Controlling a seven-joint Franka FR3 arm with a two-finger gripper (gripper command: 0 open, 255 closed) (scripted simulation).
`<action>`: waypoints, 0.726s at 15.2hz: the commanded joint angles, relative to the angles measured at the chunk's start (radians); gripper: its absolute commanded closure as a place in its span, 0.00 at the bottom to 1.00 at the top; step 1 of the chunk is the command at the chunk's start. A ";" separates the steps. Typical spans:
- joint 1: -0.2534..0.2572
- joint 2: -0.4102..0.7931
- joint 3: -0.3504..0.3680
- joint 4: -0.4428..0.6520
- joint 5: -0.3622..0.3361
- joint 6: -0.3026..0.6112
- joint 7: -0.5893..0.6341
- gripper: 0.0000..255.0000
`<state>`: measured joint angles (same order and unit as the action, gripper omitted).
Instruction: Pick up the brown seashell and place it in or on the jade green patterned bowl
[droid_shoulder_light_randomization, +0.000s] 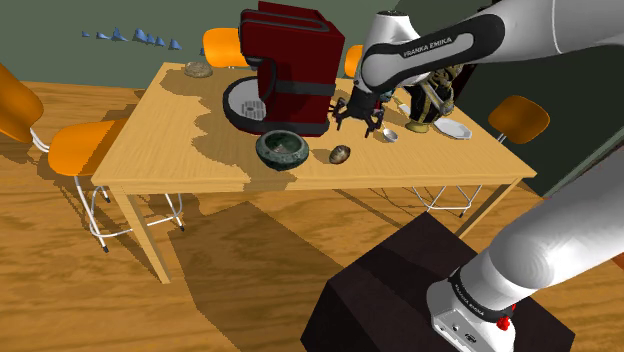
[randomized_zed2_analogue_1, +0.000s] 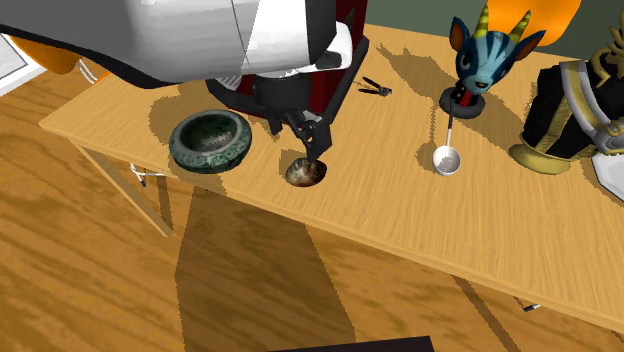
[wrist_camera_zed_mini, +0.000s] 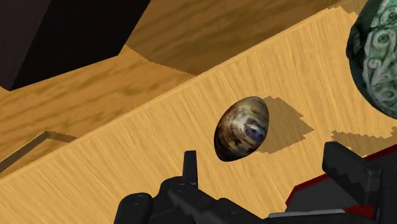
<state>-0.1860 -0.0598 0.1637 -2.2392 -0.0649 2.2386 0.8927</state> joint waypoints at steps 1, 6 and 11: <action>-0.010 0.073 -0.002 0.033 -0.030 0.026 0.072 0.00; -0.016 0.230 -0.027 0.124 -0.089 0.062 0.209 0.00; -0.016 0.273 -0.033 0.107 -0.104 0.121 0.219 0.00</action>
<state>-0.2023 0.2050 0.1315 -2.1262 -0.1650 2.3452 1.1081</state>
